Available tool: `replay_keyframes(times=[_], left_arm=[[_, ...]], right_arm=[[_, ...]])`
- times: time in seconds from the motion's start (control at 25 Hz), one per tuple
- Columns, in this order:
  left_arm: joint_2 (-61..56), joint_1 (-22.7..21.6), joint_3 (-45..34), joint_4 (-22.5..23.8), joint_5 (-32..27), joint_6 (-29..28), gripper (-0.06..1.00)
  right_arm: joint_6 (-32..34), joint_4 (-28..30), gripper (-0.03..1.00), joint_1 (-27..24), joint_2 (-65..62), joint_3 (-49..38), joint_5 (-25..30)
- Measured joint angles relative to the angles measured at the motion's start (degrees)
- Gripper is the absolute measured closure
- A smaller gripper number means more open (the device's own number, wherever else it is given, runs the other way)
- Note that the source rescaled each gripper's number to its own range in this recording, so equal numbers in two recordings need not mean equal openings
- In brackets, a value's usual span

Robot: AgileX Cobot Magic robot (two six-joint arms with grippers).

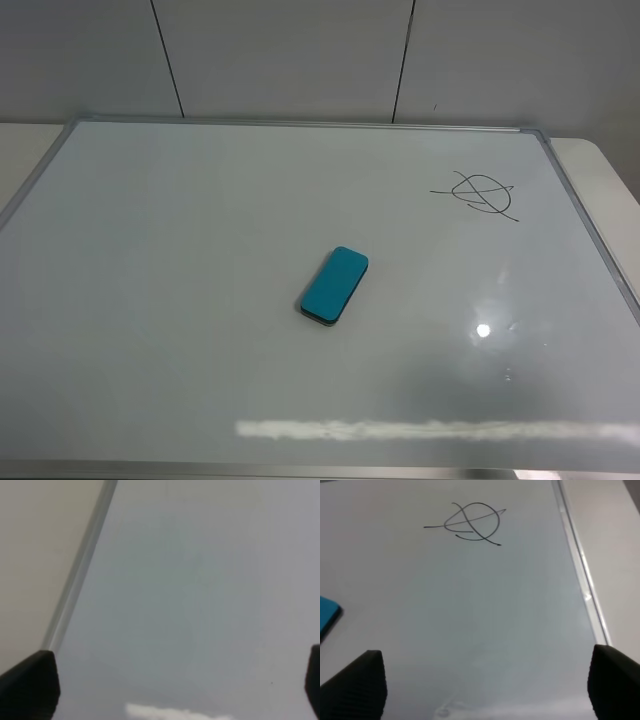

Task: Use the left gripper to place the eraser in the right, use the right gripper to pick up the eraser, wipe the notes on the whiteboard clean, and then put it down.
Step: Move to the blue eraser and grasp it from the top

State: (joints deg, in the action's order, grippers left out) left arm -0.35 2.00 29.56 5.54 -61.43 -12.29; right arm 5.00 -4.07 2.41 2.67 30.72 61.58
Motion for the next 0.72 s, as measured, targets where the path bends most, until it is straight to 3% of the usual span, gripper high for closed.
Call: replay_keyframes(times=[0.16,0.28,0.44,0.6,0.72], left_arm=[[0.0,0.0,0.0,0.0,0.0,0.0,-0.05],[0.0,0.0,0.0,0.0,0.0,0.0,-0.05],[0.0,0.0,0.0,0.0,0.0,0.0,-0.05],[0.0,0.0,0.0,0.0,0.0,0.0,-0.05],[0.0,0.0,0.0,0.0,0.0,0.0,-0.05]], right_arm=[[-0.12,-2.49,0.36,0.0,8.42,4.3,1.7],[-0.18,-5.52,0.36,0.0,23.88,10.93,7.12],[1.38,-9.16,0.36,0.0,38.53,16.43,7.84],[9.88,-12.44,0.36,2.65,48.98,19.86,7.68],[18.72,-13.16,0.36,8.64,53.94,21.31,5.41]])
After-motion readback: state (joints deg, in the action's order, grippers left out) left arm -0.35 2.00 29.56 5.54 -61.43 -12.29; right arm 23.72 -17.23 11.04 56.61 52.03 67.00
